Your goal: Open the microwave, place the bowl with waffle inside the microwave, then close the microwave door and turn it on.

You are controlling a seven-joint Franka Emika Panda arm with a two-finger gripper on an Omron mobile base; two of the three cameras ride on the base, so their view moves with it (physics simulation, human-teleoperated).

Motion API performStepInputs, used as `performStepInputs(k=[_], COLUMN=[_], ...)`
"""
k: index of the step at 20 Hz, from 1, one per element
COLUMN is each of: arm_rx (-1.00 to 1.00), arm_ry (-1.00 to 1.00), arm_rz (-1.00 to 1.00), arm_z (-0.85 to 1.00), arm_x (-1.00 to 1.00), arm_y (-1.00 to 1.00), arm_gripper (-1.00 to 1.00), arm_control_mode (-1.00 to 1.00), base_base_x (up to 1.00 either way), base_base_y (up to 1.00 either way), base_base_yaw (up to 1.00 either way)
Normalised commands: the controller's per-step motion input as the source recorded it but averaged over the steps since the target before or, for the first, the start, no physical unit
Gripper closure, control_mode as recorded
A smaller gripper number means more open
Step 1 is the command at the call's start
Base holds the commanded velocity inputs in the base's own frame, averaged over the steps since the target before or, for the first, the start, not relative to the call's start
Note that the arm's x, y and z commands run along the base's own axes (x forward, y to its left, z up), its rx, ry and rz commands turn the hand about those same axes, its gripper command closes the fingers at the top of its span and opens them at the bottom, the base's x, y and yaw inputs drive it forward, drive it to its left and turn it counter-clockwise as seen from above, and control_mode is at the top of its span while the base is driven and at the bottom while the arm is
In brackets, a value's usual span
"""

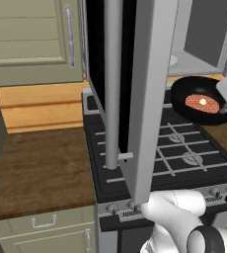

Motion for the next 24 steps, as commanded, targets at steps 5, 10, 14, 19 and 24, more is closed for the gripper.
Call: performStepInputs(k=[5,10,14,19,24], arm_rx=[0.0,0.04,0.06,0.03,0.01], arm_ry=[-0.15,-0.14,-0.06,-0.11,-0.07], arm_rz=[-0.04,0.0,0.0,0.0,0.0], arm_z=[0.68,0.22,0.0,0.0,0.0], arm_x=[-0.03,0.75,1.0,0.92,0.9], arm_y=[-0.01,0.0,0.0,0.01,0.01], arm_gripper=[1.0,1.0,1.0,1.0,1.0], arm_control_mode=[-1.0,-1.0,-1.0,-1.0,-1.0], base_base_x=[0.0,0.0,0.0,0.0,0.0], base_base_y=[0.0,0.0,0.0,0.0,0.0], base_base_yaw=[0.0,0.0,0.0,0.0,0.0])
